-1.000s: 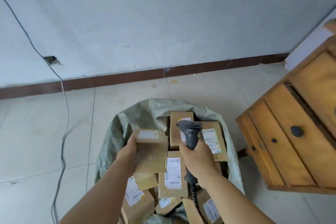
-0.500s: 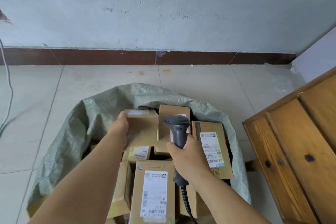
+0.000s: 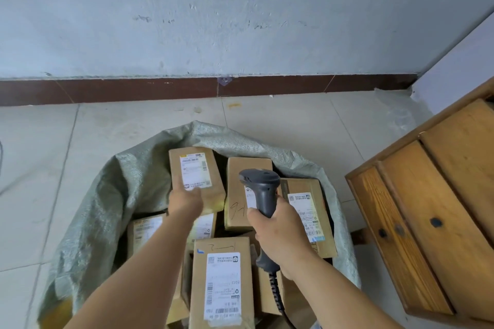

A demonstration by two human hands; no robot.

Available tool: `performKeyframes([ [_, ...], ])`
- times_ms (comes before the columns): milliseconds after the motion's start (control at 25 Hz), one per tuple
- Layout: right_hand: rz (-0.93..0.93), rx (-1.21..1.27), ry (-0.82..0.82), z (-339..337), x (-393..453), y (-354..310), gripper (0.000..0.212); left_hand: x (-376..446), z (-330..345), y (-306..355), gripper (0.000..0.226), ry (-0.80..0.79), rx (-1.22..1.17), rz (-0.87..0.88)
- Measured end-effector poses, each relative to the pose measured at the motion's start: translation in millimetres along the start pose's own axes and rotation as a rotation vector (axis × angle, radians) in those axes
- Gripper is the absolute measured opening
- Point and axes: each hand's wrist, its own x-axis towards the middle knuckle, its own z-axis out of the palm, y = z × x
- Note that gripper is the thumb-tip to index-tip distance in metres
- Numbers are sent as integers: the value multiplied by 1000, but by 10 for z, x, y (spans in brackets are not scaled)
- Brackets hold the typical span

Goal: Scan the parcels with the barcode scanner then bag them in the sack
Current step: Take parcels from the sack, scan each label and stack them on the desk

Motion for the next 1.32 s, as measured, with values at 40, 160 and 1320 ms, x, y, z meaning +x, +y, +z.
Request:
performKeyframes([
  [40,9,16,9,-55,-115,-92,8,-212,-49,121,60,-22,-17,17],
  [160,25,74,55,-305,-555,-460,9,-1028,-296,555,58,-110,-50,64],
  [1320,87,500,938,-5093,-5598,7,24,-7894,706,2560,54,-934,156,654],
])
